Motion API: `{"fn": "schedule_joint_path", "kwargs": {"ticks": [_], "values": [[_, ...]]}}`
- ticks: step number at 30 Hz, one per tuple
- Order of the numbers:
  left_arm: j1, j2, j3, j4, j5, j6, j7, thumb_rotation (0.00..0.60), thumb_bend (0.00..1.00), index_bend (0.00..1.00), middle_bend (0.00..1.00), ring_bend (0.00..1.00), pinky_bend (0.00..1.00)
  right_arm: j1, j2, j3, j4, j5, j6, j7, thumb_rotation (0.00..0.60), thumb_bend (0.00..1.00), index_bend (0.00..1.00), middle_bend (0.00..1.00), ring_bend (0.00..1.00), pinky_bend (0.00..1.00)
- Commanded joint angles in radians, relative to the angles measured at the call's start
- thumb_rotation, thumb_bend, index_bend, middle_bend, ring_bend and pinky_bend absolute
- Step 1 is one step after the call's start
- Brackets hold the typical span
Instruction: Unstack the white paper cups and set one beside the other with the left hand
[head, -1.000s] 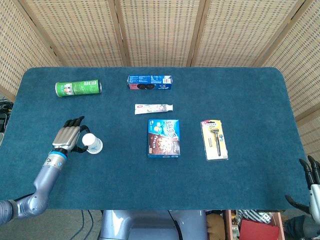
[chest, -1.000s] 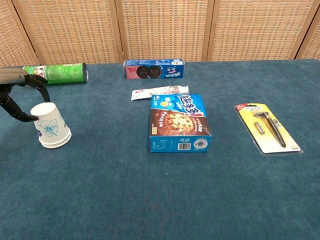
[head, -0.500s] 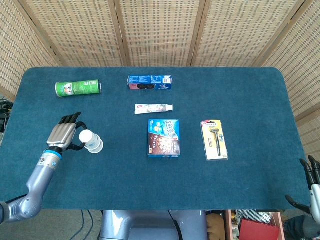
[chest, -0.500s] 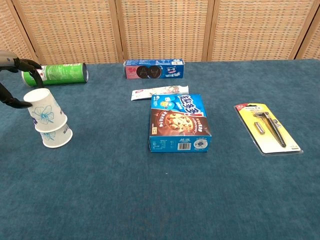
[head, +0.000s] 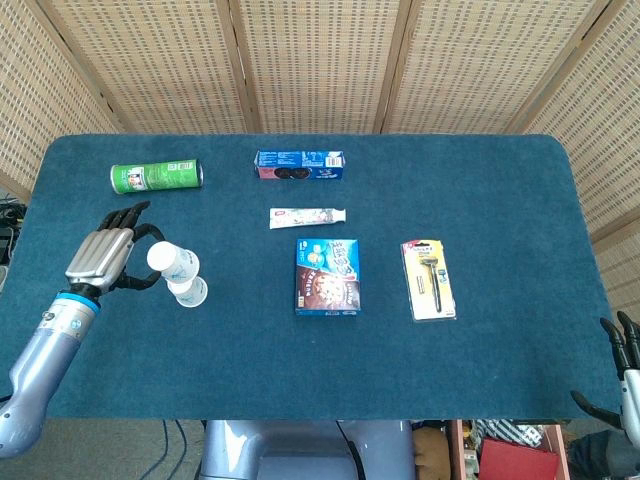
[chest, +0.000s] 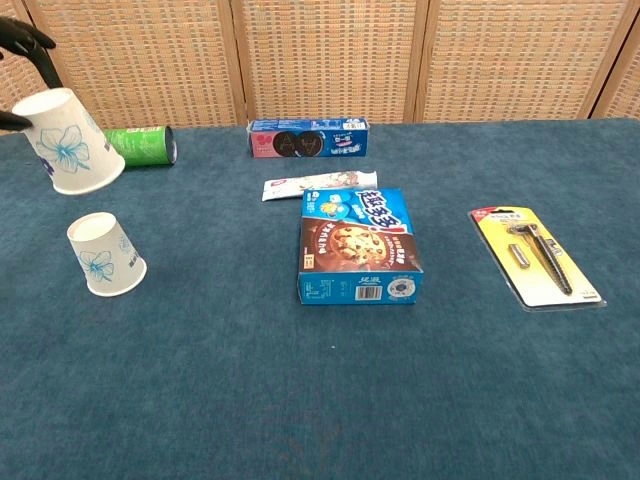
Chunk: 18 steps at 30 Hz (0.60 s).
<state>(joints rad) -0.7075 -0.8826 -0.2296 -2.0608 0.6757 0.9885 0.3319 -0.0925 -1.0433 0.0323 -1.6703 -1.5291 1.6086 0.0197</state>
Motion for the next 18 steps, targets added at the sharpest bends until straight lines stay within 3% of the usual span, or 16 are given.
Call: {"fn": "schedule_joint_path", "kwargs": {"ticks": [1,10,18], "values": [[-0.027,0.004,-0.013,-0.024,-0.023,-0.007,0.007,0.6,0.32,0.37,0.0,0.0,0.0,0.0,0.001,0.0,0.0,0.0,0.001,0.002,0.6,0.0,0.0,0.0,0.0,0.0],[-0.112,-0.236,0.048,0.135,-0.104,-0.01,0.082,0.6,0.32,0.38,0.0,0.0,0.0,0.002,0.003,0.005,0.007,0.015,-0.009,0.016,0.6,0.0,0.0,0.0,0.0,0.0],[-0.139,-0.337,0.071,0.232,-0.156,-0.016,0.099,0.6,0.32,0.38,0.0,0.0,0.0,0.01,0.002,0.009,0.015,0.032,-0.028,0.023,0.6,0.0,0.0,0.0,0.0,0.0]]}}
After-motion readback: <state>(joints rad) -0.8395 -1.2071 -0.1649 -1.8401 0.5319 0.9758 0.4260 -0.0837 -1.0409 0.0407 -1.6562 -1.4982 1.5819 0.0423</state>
